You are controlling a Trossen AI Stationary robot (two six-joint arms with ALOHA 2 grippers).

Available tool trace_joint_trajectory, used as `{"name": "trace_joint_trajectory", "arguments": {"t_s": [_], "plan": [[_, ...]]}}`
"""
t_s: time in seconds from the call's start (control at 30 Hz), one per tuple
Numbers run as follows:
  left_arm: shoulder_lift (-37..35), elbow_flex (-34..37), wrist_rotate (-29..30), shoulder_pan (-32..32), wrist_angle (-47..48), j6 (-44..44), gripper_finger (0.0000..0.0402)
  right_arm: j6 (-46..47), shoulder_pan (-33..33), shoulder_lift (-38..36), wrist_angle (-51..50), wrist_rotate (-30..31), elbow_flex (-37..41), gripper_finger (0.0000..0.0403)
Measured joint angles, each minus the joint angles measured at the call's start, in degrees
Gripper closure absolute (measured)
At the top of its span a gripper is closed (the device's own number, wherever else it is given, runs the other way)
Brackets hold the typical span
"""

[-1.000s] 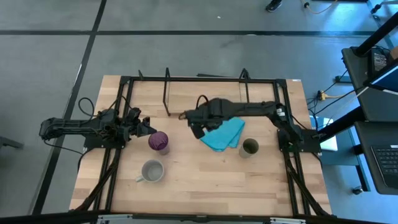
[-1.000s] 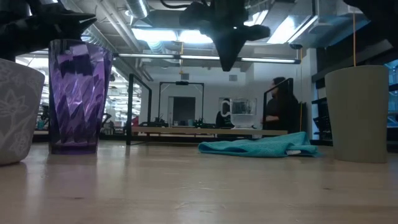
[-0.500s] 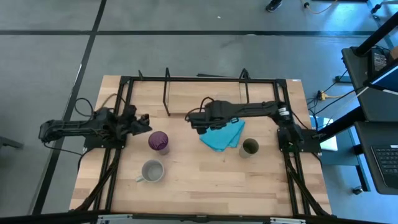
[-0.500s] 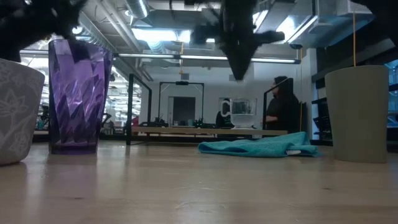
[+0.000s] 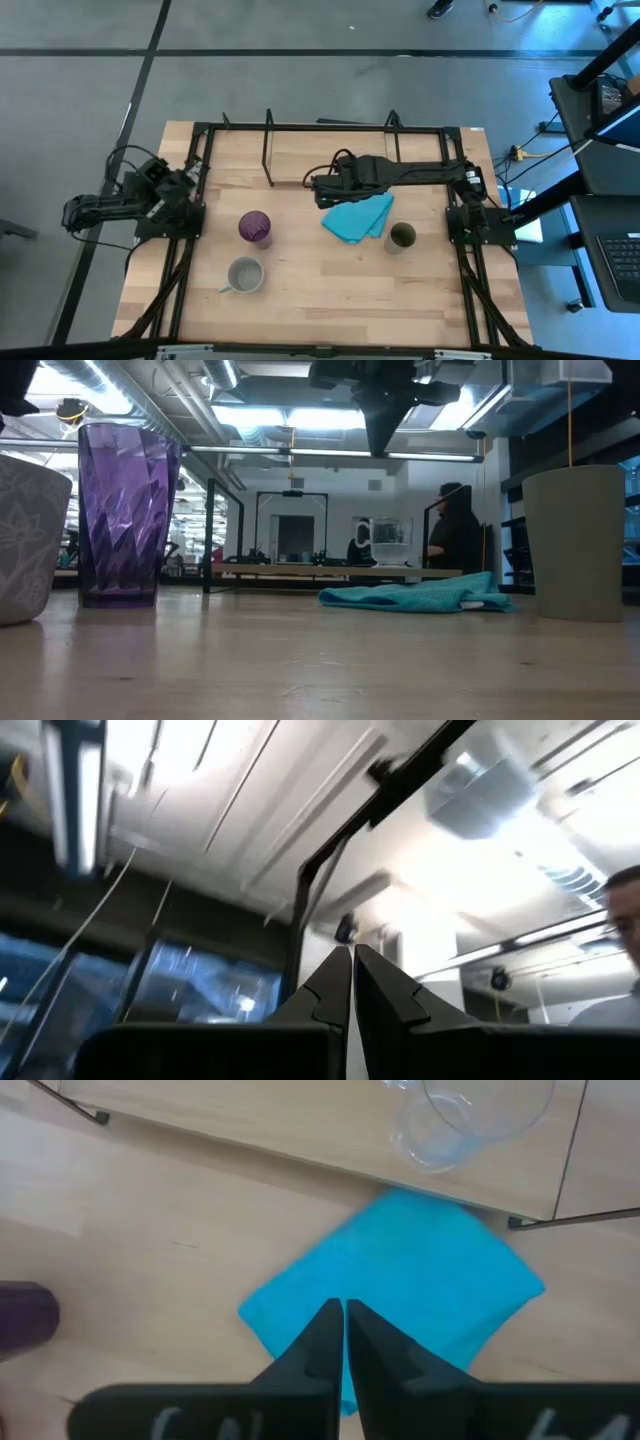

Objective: Stack small to large cups/mugs on shelf
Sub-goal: Put the transparent mug on the shelf

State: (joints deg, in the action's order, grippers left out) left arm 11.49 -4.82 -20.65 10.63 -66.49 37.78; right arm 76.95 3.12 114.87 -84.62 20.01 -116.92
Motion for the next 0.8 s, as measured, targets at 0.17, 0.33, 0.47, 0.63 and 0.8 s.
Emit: {"name": "trace_joint_trajectory", "arguments": {"t_s": [0.17, 0.33, 0.47, 0.63, 0.8], "plan": [[0.02, 0.00, -0.02, 0.00, -2.94, 1.03, 0.0390, -0.05, 0.10, 0.00, -0.74, -0.45, 0.02, 0.0382], [0.02, 0.00, 5.40, 0.00, -4.10, 0.90, 0.0390, -0.70, 0.10, 0.00, -1.21, -0.66, 0.02, 0.0382], [0.00, 0.00, 8.97, -0.01, -6.62, 4.34, 0.0390, -0.98, 0.42, 0.00, -1.13, -0.66, 0.02, 0.0382], [0.00, 0.00, 13.61, -0.02, -5.96, 7.57, 0.0390, -3.88, 0.85, 0.00, -1.20, -5.29, 0.02, 0.0382], [0.01, -0.84, 13.96, -0.04, 0.31, 8.95, 0.0390, -3.86, 1.45, -0.03, -0.24, -4.96, -0.07, 0.0382]]}}
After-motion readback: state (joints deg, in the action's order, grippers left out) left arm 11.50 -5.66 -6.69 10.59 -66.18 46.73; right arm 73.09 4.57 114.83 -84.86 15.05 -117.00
